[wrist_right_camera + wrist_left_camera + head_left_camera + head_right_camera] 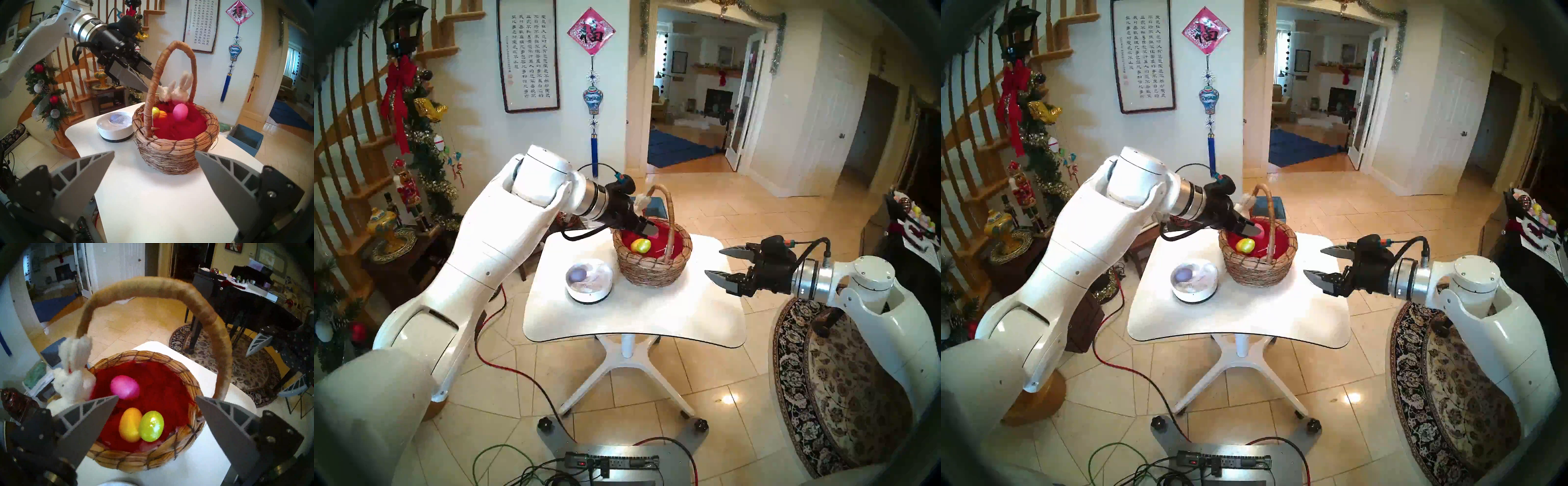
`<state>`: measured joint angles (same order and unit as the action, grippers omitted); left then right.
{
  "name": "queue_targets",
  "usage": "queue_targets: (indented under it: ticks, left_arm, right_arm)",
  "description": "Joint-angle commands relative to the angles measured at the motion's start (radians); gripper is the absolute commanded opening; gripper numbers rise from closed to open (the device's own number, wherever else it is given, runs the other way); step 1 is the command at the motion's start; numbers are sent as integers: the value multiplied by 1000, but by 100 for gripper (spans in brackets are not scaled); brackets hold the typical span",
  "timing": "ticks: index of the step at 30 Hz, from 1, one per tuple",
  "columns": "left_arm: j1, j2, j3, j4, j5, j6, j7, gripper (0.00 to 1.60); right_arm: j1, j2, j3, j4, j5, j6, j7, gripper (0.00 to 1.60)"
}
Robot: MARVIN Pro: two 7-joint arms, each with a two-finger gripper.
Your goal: Put easter egg into basket
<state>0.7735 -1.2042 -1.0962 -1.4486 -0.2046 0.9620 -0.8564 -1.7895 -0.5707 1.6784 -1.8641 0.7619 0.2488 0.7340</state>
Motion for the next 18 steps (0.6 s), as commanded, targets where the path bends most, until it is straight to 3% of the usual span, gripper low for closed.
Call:
queue_targets:
  ticks: [1, 10, 18]
  left_arm:
    - [16, 41, -68, -29, -21, -2, 4, 160]
    - [114, 95, -162, -144, -39, -2, 42, 160]
    - [256, 210, -215, -288, -22, -2, 89, 160]
  right_arm:
    - [0, 3, 5, -2, -2, -2, 1, 160]
    - [0, 4, 5, -2, -1, -2, 1, 160]
    - [1, 4, 4, -1, -1, -2, 0, 160]
